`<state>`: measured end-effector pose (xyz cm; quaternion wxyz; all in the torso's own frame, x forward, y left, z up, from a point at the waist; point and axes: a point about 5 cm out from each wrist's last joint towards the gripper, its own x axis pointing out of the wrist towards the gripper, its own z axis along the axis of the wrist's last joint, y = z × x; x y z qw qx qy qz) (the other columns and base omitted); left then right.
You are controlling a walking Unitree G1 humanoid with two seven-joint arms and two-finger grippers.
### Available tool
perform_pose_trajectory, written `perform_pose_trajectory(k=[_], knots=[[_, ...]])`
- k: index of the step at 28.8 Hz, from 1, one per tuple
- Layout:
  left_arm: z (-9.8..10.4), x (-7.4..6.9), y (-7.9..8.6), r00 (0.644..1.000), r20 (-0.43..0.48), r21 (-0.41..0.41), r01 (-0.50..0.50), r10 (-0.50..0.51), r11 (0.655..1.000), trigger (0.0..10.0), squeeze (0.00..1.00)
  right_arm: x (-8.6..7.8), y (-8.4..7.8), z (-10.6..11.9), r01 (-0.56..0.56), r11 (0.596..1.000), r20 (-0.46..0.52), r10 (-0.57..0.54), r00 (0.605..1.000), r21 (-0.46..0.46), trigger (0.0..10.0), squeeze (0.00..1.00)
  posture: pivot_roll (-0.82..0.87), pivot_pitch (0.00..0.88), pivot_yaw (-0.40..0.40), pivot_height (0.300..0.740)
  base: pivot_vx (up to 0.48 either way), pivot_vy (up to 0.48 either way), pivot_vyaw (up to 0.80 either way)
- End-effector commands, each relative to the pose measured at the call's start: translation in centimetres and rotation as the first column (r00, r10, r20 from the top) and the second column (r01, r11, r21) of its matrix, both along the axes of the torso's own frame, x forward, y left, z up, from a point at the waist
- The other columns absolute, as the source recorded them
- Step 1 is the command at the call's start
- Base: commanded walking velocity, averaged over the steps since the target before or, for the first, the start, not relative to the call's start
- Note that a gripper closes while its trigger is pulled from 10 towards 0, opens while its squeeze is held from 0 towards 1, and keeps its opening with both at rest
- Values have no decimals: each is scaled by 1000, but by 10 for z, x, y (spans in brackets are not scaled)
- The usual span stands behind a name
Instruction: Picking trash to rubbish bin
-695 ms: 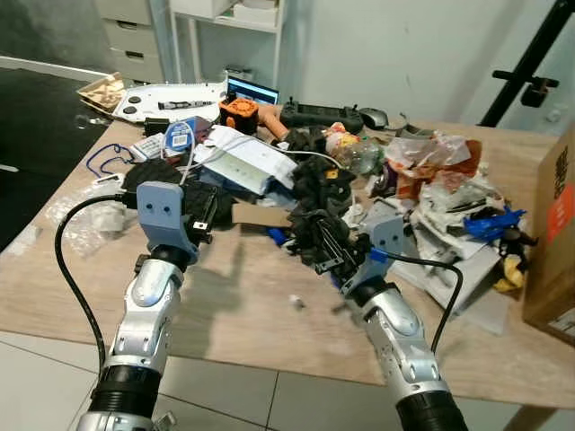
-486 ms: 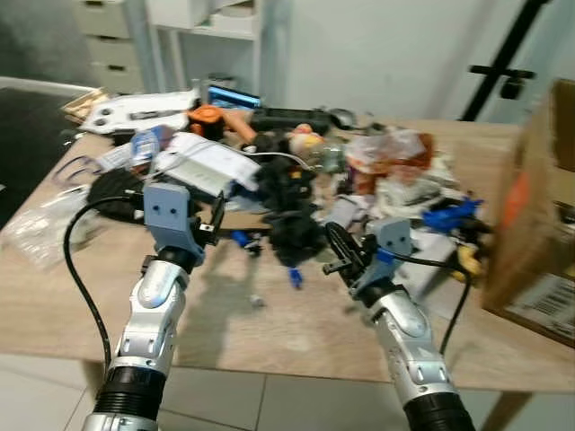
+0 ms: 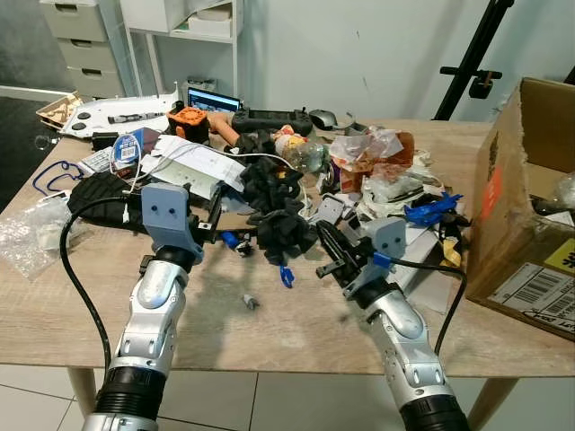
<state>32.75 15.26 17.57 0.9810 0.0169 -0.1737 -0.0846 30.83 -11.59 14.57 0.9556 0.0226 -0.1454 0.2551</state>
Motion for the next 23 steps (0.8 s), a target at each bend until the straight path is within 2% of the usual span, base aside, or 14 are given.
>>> perform_pose_trajectory(k=[1, 2, 3, 5, 7, 10, 13, 16, 19, 20, 23], knots=[[-5, -2, 9, 999, -32, 22, -31, 32, 999, 10000, 0, -3, -2, -2, -9, 1000, -2, 9, 1000, -22, 10000, 545, 11, 80, -32, 740, 0, 0, 0], [-6, -2, 12, 998, -42, 39, -34, 36, 999, 10000, 0, -4, 0, -2, -31, 998, 7, 31, 999, -56, 10000, 1000, 10, 77, -37, 740, 0, 0, 0], [-7, -3, 15, 998, -52, 65, -34, 38, 997, 10000, 0, -4, 1, -2, -40, 994, 12, 42, 999, -97, 10000, 1000, 11, 77, -43, 740, 0, 0, 0], [-8, -3, 17, 998, -59, 83, -34, 39, 996, 10000, 0, -4, 1, -2, -44, 991, 15, 46, 999, -123, 10000, 1000, 11, 77, -43, 740, 0, 0, 0], [-6, -3, 26, 997, -65, 114, -45, 52, 992, 10000, 0, -2, 4, 0, -51, 977, 27, 58, 998, -207, 10000, 1000, 12, 80, -54, 740, 0, 0, 0], [-4, -3, 35, 996, -60, 127, -63, 71, 990, 10000, 0, 1, 4, 2, -37, 961, 31, 47, 998, -274, 10000, 1000, 11, 82, -58, 740, 0, 0, 0], [-1, -3, 41, 994, -52, 110, -86, 92, 990, 10000, 0, 5, 1, 3, 1, 943, 39, 12, 999, -334, 10000, 1000, 10, 89, -69, 740, 0, 0, 0], [0, -5, 40, 995, -49, 80, -88, 92, 993, 10000, 0, 7, -3, 3, 36, 924, 64, -13, 998, -380, 10000, 1000, 7, 97, -75, 740, 0, 0, 0], [0, -6, 40, 995, -53, 55, -88, 90, 995, 10000, 0, 9, -6, 2, 59, 919, 73, -33, 997, -390, 10000, 1000, 7, 97, -75, 740, 0, 0, 0], [-1, -8, 37, 995, -57, 19, -75, 76, 997, 10000, 0, 14, -13, 0, 121, 906, 90, -92, 992, -407, 10000, 1000, 8, 105, -76, 740, 0, 0, 0], [-3, -9, 32, 996, -62, 12, -70, 70, 997, 10000, 0, 26, -22, -2, 191, 895, 85, -171, 982, -403, 10000, 1000, 4, 119, -71, 740, 0, 0, 0]])
